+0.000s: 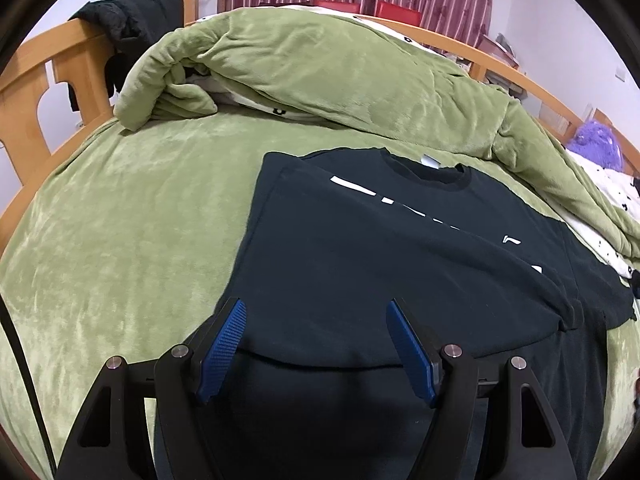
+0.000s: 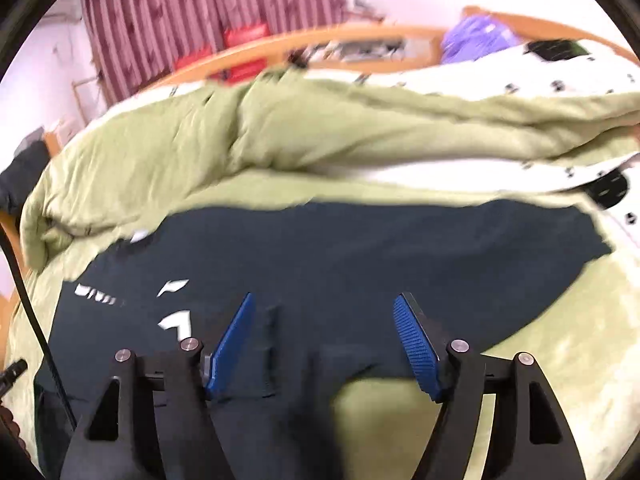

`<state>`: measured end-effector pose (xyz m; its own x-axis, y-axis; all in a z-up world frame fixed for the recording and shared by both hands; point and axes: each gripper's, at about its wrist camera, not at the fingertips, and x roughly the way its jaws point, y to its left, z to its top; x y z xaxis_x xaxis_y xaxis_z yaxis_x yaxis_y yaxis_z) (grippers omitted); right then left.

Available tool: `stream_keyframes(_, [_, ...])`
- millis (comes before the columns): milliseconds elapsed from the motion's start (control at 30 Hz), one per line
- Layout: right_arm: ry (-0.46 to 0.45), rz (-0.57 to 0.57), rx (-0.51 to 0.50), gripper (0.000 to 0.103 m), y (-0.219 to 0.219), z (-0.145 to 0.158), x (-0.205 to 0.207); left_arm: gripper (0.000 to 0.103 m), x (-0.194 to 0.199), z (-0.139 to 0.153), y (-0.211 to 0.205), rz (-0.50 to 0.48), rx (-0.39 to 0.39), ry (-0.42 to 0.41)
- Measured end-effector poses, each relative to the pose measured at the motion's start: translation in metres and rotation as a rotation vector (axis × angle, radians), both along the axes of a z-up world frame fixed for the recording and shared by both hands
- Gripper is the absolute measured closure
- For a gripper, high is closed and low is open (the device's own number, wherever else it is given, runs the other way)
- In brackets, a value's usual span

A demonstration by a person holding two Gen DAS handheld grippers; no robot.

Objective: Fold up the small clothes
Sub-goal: 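Fold the held sleeve with the right tool across the body and release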

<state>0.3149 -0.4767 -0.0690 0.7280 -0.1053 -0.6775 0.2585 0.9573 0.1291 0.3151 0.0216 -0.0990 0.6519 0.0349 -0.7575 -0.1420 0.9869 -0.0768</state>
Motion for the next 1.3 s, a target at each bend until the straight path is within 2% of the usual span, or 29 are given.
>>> stream_keyframes(133, [0.066,-0.09,-0.024,0.032,-0.062,-0.009,-0.006,0.031,0.005,-0.003,-0.006,-0.005,0.018,-0.011])
stream_keyframes(267, [0.098,-0.179,-0.002,0.032,-0.12,-0.033,-0.013,0.029,0.01,-0.01,-0.008,-0.001,-0.015,-0.005])
stream_keyframes(367, [0.12,-0.225,0.021,0.032,-0.157,-0.057,-0.012,0.028,0.012,-0.014,-0.01,0.002,0.0,-0.01])
stream_keyframes(500, [0.146,-0.263,0.065,0.032,-0.19,-0.09,-0.006,0.028,0.016,-0.019,-0.011,0.009,0.06,-0.01])
stream_keyframes(600, [0.153,-0.296,0.079,0.032,-0.206,-0.11,0.003,0.028,0.02,-0.021,-0.008,0.02,0.072,-0.004])
stream_keyframes(767, [0.118,-0.344,0.114,0.032,-0.229,-0.11,0.016,0.028,0.025,-0.024,-0.01,0.023,0.112,-0.005])
stream_keyframes(833, [0.11,-0.367,0.129,0.033,-0.242,-0.108,0.021,0.028,0.027,-0.026,-0.011,0.021,0.101,0.005])
stream_keyframes(867, [0.099,-0.386,0.147,0.035,-0.25,-0.109,0.022,0.028,0.027,-0.027,-0.011,0.019,0.1,0.008])
stream_keyframes(900, [0.097,-0.395,0.151,0.053,-0.254,-0.109,0.023,0.028,0.027,-0.027,-0.012,0.017,0.102,0.007])
stream_keyframes(933, [0.105,-0.392,0.144,0.087,-0.256,-0.109,0.025,0.028,0.027,-0.027,-0.013,0.014,0.107,0.006])
stream_keyframes(967, [0.108,-0.377,0.138,0.096,-0.257,-0.107,0.027,0.028,0.027,-0.026,-0.015,0.01,0.116,0.002])
stream_keyframes(1033, [0.089,-0.368,0.102,0.096,-0.254,-0.098,0.025,0.028,0.026,-0.023,-0.015,0.012,0.113,-0.002])
stream_keyframes(1133, [0.047,-0.358,0.031,0.097,-0.24,-0.071,0.02,0.028,0.023,-0.018,-0.01,0.02,0.068,-0.01])
stream_keyframes(1300, [-0.038,-0.275,-0.085,0.097,-0.194,-0.003,0.015,0.028,0.016,-0.008,-0.002,0.021,0.011,-0.042])
